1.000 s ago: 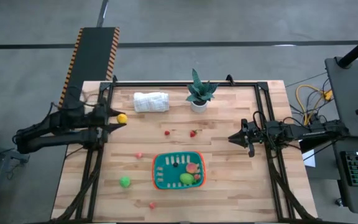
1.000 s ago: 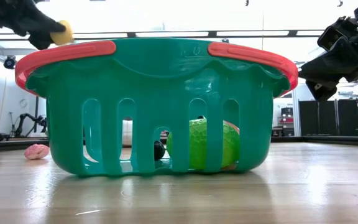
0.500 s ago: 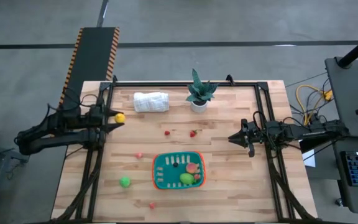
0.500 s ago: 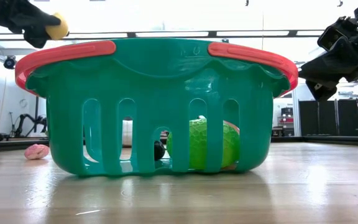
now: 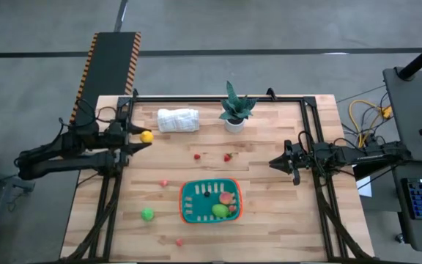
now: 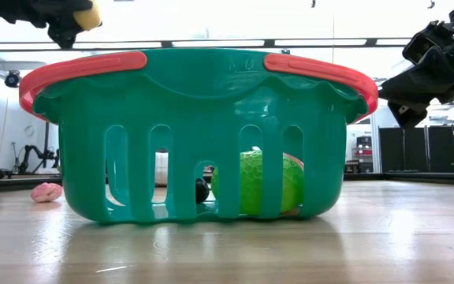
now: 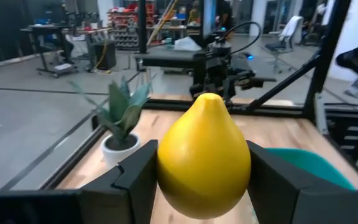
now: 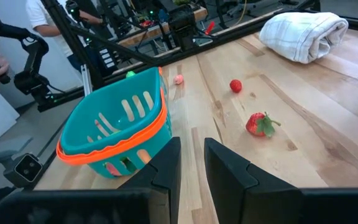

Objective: Pick and placing Produce into tupperware
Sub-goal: Put the yellow lemon into the blue basket

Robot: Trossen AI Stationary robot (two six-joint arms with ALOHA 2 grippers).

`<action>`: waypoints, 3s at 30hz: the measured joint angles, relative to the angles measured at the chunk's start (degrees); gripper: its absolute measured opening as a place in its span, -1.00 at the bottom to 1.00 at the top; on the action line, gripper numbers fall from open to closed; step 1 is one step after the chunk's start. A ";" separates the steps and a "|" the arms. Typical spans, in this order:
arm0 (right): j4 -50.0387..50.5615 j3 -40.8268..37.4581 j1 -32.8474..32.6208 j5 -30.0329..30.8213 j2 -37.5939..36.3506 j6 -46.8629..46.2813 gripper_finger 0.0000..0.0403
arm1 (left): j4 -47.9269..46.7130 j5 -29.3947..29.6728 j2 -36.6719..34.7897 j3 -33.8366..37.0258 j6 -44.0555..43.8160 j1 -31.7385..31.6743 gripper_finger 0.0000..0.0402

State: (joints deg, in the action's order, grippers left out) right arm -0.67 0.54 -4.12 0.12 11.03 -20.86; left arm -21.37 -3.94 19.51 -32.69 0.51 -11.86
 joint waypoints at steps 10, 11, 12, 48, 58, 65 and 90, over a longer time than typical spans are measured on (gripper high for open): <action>-0.02 0.00 0.00 0.00 0.00 -0.09 -0.69 | 8.30 -3.54 6.63 0.07 -0.14 0.02 -0.09; -0.02 0.00 0.00 0.00 0.00 -0.11 -0.69 | 9.02 -3.66 7.26 0.08 -0.14 0.02 -0.09; -0.02 0.00 0.00 0.02 0.00 -0.11 -0.69 | 10.06 -4.08 7.92 0.12 -0.13 0.07 -0.09; 0.04 0.00 0.02 0.02 0.00 -0.13 -0.69 | 26.99 -6.32 35.35 -0.37 1.44 11.97 -0.09; 0.07 0.02 0.02 0.00 0.04 -0.13 -0.69 | 31.74 -6.32 41.93 -1.38 1.32 15.80 -0.09; 0.09 0.02 0.02 0.00 0.04 -0.13 -0.69 | 36.45 -6.30 47.14 -1.38 1.10 18.23 -0.09; 0.11 0.02 0.02 0.00 0.04 -0.07 -0.69 | 43.41 -6.08 60.62 -1.53 -4.65 24.11 -0.09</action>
State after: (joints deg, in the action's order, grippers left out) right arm -0.56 0.56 -4.10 0.12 11.07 -20.93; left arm 22.04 -10.02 80.13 -34.22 -4.14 12.25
